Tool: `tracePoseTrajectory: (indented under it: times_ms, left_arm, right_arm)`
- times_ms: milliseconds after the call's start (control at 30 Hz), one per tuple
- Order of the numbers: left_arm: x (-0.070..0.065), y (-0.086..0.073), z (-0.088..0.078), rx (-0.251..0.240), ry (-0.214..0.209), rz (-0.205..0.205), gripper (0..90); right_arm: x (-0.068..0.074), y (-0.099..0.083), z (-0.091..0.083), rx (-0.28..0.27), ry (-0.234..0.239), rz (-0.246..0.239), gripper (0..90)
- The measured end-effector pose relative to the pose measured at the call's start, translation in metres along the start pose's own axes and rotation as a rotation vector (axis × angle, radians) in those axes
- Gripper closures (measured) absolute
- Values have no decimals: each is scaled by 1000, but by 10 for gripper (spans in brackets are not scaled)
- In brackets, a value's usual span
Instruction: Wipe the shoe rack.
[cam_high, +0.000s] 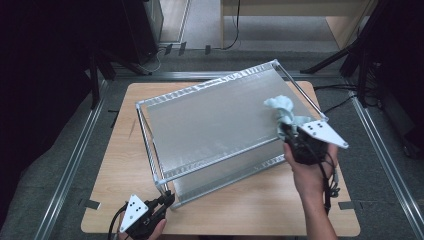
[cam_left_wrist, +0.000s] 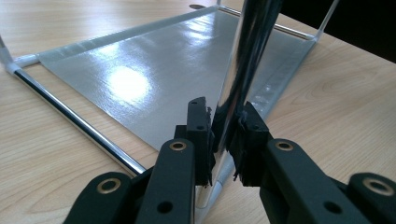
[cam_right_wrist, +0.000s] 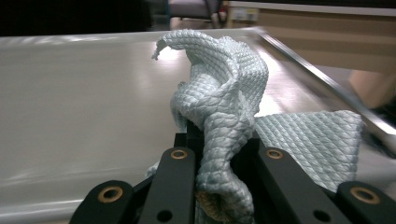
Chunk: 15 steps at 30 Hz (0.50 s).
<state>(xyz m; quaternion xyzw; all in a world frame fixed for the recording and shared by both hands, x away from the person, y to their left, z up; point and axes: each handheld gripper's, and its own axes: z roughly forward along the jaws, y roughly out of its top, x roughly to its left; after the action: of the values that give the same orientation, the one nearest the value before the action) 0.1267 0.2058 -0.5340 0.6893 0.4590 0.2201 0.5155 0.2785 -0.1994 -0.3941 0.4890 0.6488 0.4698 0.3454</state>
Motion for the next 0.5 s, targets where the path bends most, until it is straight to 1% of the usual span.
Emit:
tracePoseTrajectory:
  times_ms: [33, 100, 167, 200, 267, 300, 333, 400, 433, 467, 500]
  left_arm:
    - [0, 0, 0, 0, 1, 3, 788]
    - [1, 0, 0, 1, 6, 4, 789]
    - [-1, 0, 0, 0, 14, 16, 791]
    - [-1, 0, -1, 1, 19, 22, 793]
    - [-1, 0, -1, 0, 17, 18, 793]
    - [-1, 0, 0, -2, 15, 16, 793]
    - [-1, 0, 0, -3, 15, 14, 793]
    - [-1, 0, 0, -2, 15, 12, 793]
    - [-1, 0, 0, -2, 14, 12, 793]
    - [-2, 0, 0, -4, 14, 12, 793]
    - [-2, 0, 0, -4, 14, 13, 793]
  right_arm:
    - [-8, 0, 0, -3, -11, 16, 815]
    - [-21, 1, 0, -9, -49, 29, 812]
    - [-31, 0, 1, -13, -85, 46, 812]
    - [-33, -1, 1, -16, -80, 53, 814]
    - [-28, 0, 1, -8, -79, 37, 816]
    - [-25, 0, 1, -7, -70, 38, 817]
    - [-18, 0, 1, 0, -47, 41, 817]
    - [-5, -2, 1, 0, -23, 27, 817]
    - [5, -3, 1, 3, 1, 18, 817]
    - [22, -4, 1, 2, 40, 11, 818]
    - [22, -4, 1, 2, 40, 11, 818]
